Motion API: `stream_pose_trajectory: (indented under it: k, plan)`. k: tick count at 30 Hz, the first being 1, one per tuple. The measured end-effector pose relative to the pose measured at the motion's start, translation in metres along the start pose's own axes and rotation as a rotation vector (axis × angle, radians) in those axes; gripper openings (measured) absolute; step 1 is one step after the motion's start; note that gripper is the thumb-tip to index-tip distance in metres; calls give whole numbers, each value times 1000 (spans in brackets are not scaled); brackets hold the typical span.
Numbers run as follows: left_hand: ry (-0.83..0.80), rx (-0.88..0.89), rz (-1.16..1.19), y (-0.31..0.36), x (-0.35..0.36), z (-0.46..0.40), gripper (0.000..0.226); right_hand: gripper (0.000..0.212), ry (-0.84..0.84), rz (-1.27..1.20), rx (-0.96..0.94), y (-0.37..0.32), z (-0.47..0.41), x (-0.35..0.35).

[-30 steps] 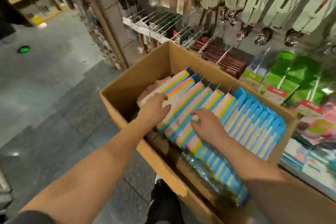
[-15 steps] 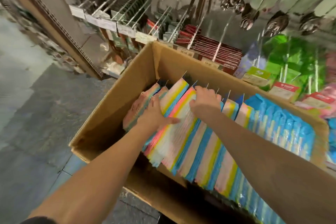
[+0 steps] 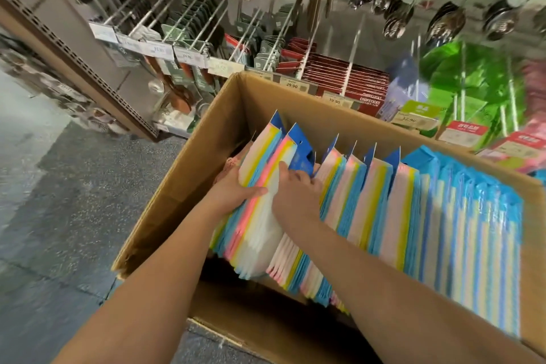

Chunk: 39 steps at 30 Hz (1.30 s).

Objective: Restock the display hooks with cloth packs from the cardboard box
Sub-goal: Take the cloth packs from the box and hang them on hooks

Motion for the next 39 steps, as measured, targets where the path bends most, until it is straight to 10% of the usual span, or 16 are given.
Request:
stream_pose_trajectory:
  k: [6, 13, 20, 26, 39]
  plan:
    - [72, 75, 271, -3, -15, 24, 64, 66, 77, -670, -3, -16, 14, -13]
    - [398, 252, 432, 34, -81, 149, 43, 55, 204, -832, -281, -57, 74, -108]
    - [346, 419, 583, 118, -52, 255, 48, 61, 655, -771, -394, 0, 165, -225]
    - [160, 512, 679, 202, 76, 308, 37, 102, 671, -901, -116, 140, 250, -282]
    - [-236, 491, 508, 391, 505, 419, 15, 54, 772, -1047, 227, 580, 532, -329]
Point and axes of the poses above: each hand's wrist, its own z-axis away from the middle knuckle, its own x-axis out of the palm, y = z × x, the point moved 9 cm from there along -z, towards the middle knuckle, and after that the axes turned 10 degrees about -z, right-handed, at the moved point
